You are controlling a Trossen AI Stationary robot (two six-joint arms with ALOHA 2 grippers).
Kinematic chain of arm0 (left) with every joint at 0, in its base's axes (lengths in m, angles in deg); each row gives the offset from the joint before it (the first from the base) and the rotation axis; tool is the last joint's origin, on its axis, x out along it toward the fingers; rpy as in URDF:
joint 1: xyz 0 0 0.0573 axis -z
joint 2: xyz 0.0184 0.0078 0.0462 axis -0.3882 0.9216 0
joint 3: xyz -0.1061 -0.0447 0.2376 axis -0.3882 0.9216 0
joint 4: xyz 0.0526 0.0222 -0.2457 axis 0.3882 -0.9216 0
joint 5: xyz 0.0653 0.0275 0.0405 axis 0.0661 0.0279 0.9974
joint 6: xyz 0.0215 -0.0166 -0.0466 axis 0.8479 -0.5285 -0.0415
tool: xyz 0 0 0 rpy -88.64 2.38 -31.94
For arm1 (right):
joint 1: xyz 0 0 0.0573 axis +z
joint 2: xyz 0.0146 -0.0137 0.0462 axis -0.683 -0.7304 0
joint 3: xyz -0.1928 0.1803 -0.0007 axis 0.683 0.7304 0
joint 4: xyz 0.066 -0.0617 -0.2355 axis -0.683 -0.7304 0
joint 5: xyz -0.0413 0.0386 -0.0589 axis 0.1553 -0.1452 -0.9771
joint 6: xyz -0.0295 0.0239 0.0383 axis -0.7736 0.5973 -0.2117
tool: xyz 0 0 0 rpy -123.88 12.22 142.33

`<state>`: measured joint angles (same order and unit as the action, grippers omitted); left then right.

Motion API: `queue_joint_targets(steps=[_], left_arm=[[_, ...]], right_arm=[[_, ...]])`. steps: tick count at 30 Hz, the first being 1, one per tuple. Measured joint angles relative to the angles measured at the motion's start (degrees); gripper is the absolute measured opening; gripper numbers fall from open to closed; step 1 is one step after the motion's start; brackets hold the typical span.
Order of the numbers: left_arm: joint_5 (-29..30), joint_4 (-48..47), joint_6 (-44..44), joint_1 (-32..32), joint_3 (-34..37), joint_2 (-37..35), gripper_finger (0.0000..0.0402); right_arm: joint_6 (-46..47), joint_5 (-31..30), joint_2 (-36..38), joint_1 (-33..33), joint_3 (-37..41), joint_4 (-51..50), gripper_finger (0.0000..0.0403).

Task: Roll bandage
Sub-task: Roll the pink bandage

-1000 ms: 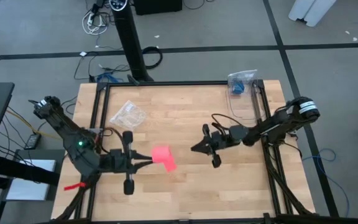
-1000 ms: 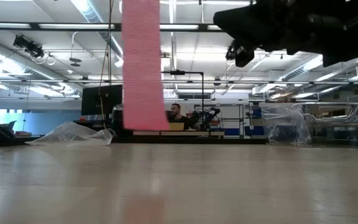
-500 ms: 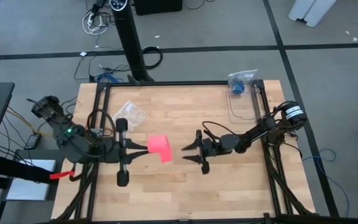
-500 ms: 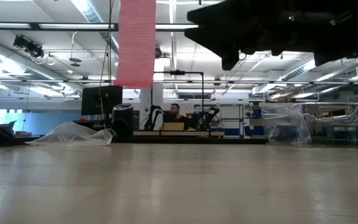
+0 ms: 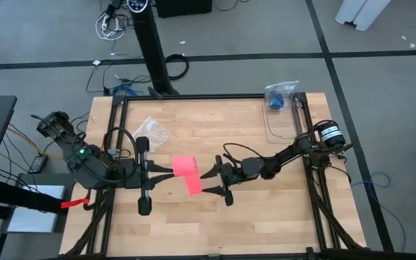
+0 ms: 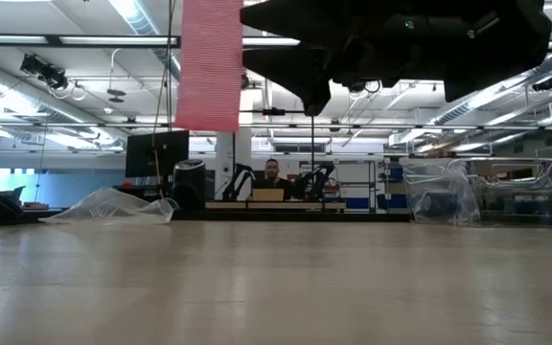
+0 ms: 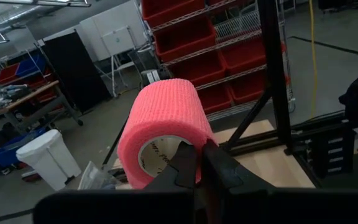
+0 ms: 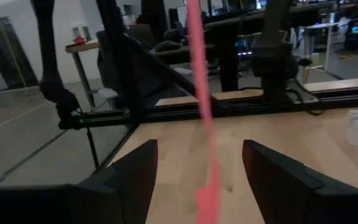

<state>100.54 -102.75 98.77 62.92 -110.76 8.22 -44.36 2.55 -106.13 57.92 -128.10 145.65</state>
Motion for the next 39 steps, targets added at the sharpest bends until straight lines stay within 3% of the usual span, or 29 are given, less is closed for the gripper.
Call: queue_joint_targets(steps=[10,20,29,33,37,39], left_arm=[[0.2,0.1,0.1,0.0,0.0,0.0,0.0012],[0.3,4.1,4.5,0.0,0.0,0.0,0.0012],[2.7,4.4,6.9,0.0,0.0,0.0,0.0012],[4.9,4.6,7.1,0.0,0.0,-0.1,0.0012],[6.4,4.5,7.6,0.0,0.0,-0.1,0.0012],[7.9,4.5,8.1,0.0,0.0,-0.1,0.0012]], right_arm=[[0.5,-1.7,-0.8,0.4,0.2,-1.2,0.0237],[5.3,-2.1,-0.8,-0.4,0.2,-6.5,0.0175],[5.9,-2.1,-0.8,-0.4,0.2,-5.3,0.0159],[6.2,-0.4,-0.8,-0.1,0.2,-6.1,0.0109],[6.0,1.4,-0.8,0.0,0.2,-6.5,0.0026],[5.9,3.1,-0.8,0.2,0.2,-6.2,0.0009]])
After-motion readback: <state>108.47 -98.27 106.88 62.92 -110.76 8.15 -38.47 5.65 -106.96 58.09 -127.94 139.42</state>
